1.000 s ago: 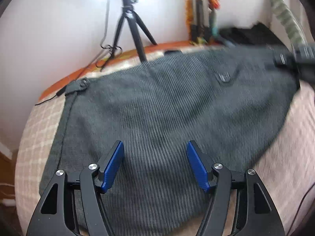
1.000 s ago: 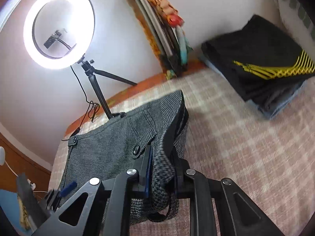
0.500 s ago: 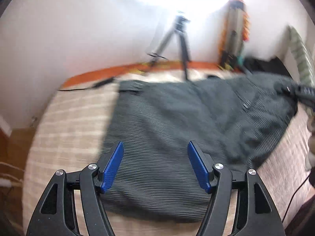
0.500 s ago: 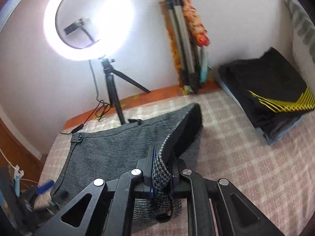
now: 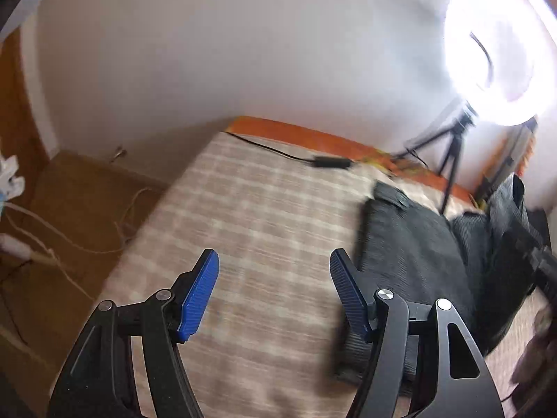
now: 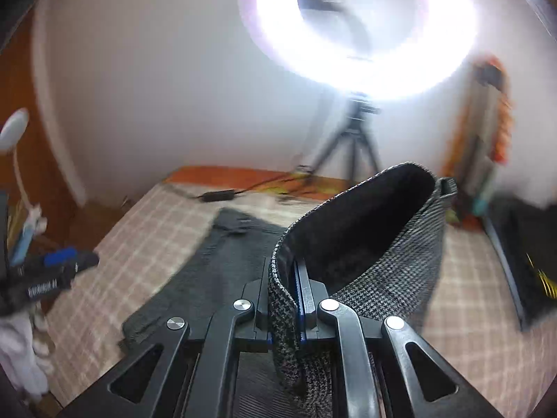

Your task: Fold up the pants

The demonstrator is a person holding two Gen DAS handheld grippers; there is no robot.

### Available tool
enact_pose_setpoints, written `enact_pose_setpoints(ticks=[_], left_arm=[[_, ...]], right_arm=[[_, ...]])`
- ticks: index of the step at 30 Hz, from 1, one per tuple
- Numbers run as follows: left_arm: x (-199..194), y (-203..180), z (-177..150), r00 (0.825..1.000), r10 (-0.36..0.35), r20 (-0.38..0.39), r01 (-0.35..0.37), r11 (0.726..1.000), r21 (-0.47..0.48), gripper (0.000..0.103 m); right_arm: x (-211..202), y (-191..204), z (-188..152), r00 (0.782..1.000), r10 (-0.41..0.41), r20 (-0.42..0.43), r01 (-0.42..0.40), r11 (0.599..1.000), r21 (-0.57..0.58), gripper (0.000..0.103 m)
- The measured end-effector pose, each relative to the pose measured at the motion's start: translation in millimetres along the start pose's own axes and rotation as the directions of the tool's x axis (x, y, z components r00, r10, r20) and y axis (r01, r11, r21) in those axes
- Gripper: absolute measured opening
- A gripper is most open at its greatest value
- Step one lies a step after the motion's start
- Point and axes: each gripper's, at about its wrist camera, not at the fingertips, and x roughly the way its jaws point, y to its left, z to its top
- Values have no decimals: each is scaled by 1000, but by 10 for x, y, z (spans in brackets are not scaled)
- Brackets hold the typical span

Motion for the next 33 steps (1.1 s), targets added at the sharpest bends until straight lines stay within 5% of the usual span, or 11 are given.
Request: enact_pose_setpoints(ticks=[8, 14, 19, 21, 26, 33], left_arm=[[-122, 519, 194, 999, 22, 38, -16, 989, -144, 66], [-113, 526, 203, 999, 29, 43, -23, 991, -128, 66], [-129, 472, 213, 999, 21, 43, -16, 993, -115, 66], [-150, 431, 210, 999, 9, 40, -5, 994, -107, 66], [-161, 292, 150, 999, -35, 13, 36, 997, -72, 66], [-101, -73, -42, 991, -113, -66, 113, 994, -3, 66]], right_arm=[[568, 1102, -202, 990, 67, -121, -95, 965, -245, 6], [832, 1543, -427, 984, 33, -174, -98, 920, -378, 6], [834, 1513, -454, 967, 118, -228, -193, 919, -344, 19], [724, 1476, -412, 949, 209, -238, -278, 910, -308, 37], [255, 1233, -371, 943, 281, -179, -321, 911, -259, 42], [-19, 290, -519, 950, 277, -146, -286, 957, -40, 44]])
